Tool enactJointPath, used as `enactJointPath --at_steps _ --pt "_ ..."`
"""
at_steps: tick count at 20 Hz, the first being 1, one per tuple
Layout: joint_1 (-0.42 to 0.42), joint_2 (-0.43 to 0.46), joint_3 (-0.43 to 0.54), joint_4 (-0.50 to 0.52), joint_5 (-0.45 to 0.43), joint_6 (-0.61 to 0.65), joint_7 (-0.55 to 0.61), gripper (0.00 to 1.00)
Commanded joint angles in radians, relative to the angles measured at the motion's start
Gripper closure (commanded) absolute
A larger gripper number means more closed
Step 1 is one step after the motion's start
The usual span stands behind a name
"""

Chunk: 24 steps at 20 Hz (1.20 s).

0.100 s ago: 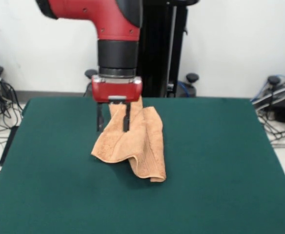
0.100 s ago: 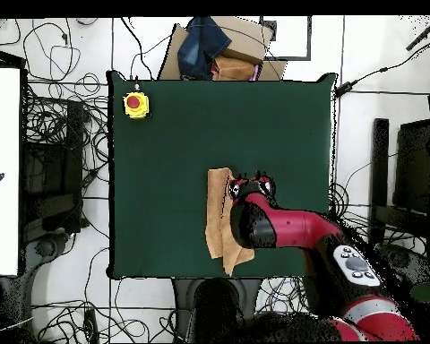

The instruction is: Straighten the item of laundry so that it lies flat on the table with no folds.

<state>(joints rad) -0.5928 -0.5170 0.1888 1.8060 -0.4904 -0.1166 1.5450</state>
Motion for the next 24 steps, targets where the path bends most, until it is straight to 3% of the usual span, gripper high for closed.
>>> enactJointPath --at_steps 1,6,13,16,24 --pt "-0.052 0.082 0.152 -0.082 -0.099 0.139 -0.026 0.00" --pt "-0.059 0.125 0.147 -0.073 -0.149 0.084 0.008 0.00" --pt "-0.165 0.234 0.264 -0.028 -0.264 0.035 0.026 0.00" --pt "-0.264 0.309 0.388 -0.026 -0.330 0.095 -0.019 0.00" --pt "-0.375 0.414 0.510 -0.044 -0.405 0.195 -0.079 0.00"
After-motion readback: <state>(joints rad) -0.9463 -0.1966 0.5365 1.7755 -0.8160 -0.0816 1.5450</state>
